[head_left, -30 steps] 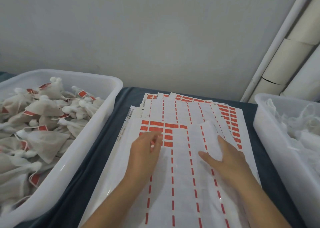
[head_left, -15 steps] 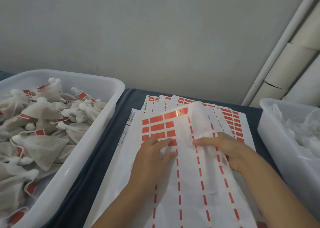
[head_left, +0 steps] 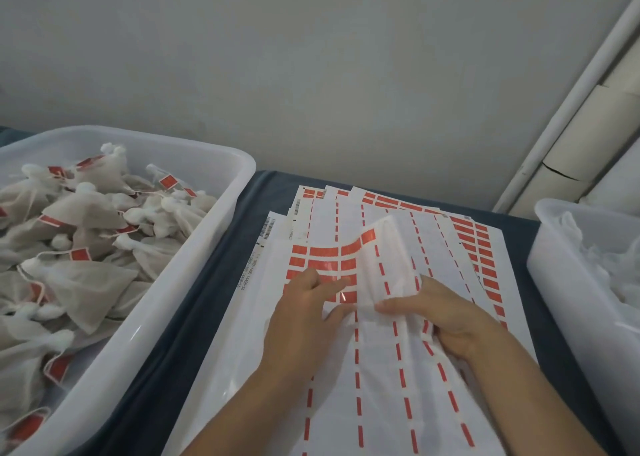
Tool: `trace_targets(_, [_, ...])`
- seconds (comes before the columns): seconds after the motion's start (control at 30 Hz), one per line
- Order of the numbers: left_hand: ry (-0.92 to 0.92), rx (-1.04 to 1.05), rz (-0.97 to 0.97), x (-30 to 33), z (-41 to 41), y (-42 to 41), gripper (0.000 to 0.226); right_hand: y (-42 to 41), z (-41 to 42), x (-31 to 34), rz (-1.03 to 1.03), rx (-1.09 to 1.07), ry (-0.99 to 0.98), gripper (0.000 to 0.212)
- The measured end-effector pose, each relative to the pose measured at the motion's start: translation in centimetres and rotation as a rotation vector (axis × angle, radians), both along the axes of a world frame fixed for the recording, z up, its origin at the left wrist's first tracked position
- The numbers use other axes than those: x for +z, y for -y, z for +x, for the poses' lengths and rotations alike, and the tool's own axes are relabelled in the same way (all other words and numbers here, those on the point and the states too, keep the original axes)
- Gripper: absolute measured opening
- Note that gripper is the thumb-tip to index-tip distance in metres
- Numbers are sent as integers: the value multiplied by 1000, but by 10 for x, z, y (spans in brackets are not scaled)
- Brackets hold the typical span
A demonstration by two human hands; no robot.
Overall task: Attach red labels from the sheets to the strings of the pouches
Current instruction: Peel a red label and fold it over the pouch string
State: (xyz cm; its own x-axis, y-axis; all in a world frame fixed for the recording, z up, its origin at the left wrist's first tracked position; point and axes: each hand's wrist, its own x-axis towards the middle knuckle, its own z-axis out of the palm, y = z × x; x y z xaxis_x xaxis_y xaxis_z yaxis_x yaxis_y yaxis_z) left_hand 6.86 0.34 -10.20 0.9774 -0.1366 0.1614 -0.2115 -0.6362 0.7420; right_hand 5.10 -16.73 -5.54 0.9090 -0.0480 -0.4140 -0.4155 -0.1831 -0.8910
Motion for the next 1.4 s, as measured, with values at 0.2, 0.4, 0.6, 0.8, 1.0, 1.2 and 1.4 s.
trace_targets(0.2, [2, 10, -53, -2, 2, -1, 27, -5, 0, -16, -59, -79, -1, 23])
trace_targets(0.4, [68, -62, -41, 0, 0, -3, 30, 0, -4, -25, 26, -109, 53, 16])
trace_targets(0.6, [68, -114, -95, 5, 0, -2, 20, -1, -6, -24, 177, -37, 108, 26])
trace_targets(0.8, [299, -192, -4, 9, -1, -5, 36, -11, -9, -23, 100, -22, 218, 45])
trace_targets(1.0, [402, -257, -27, 7, -4, -8, 22, -17, -9, -23, 32, -88, 304, 43])
trace_targets(1.2, [423, -314, 93, 17, -7, -13, 21, -18, -11, -22, 34, -67, 335, 54])
trace_targets(1.4, [387, -301, 73, 14, -8, -13, 26, -18, -10, -23, 25, -69, 324, 51])
